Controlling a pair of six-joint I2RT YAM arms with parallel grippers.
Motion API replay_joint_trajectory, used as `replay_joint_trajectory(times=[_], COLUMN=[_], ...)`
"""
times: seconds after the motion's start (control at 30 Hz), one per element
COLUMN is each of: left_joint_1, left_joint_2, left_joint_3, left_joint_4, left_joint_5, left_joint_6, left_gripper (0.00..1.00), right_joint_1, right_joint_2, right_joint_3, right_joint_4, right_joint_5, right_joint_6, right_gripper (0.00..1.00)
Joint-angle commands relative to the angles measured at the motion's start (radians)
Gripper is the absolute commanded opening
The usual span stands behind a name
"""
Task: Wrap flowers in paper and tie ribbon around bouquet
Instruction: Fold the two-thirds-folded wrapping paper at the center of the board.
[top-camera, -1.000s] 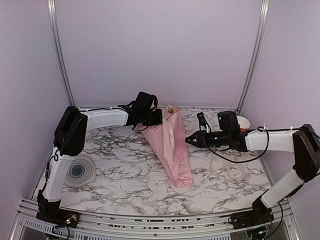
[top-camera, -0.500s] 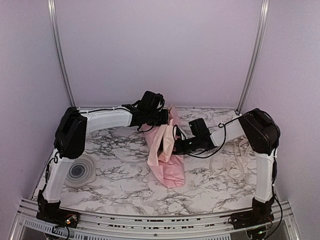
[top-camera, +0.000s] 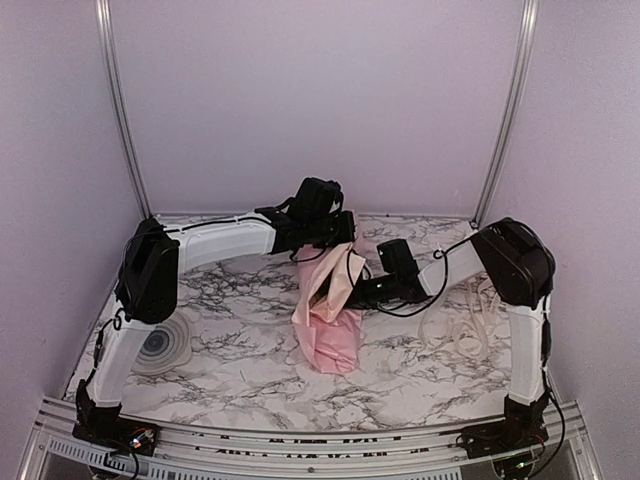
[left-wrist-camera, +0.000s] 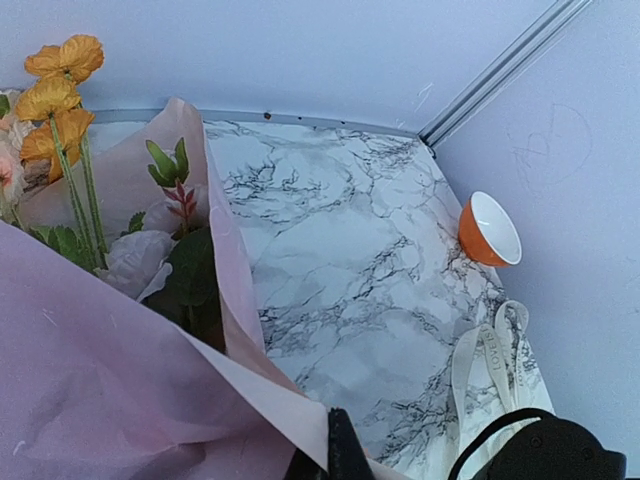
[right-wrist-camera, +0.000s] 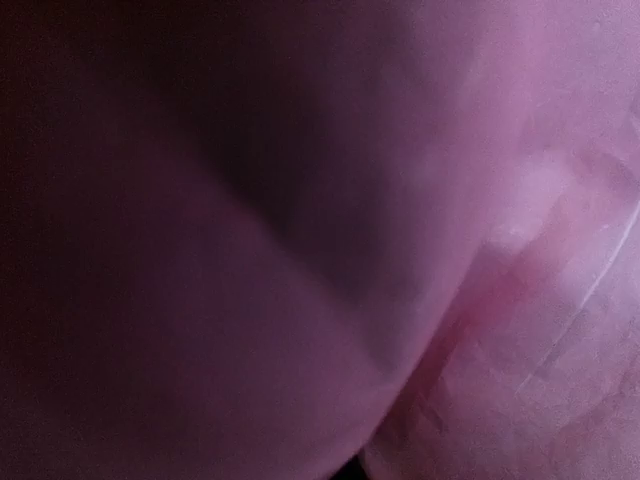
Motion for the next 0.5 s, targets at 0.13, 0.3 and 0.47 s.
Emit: replay_joint_trajectory(times=[0.13, 0.3, 0.47], left_joint_1=[0.004, 0.002, 0.002], left_joint_2=[0.119, 0.138, 0.160], left_joint_3=[0.036, 0.007, 0.016], left_joint_4=[0.017, 0.016, 0.002], left_joint_5=[0.052, 0.060, 0.031], left_joint_6=[-0.047, -0.029, -0.017], left_gripper=[0.00, 0.00, 0.00], right_joint_1=[-0.056, -0.093, -0.098], right_joint_2=[-0.132, -0.177, -0.221], right_joint_3=[-0.132, -0.129, -0.170], right_joint_4=[0.122, 0.087, 0.096], right_joint_5=[-0.027, -0.035, -0.030], right_joint_6=[0.090, 0.047, 0.057], right_gripper=[0.00, 0.02, 0.05])
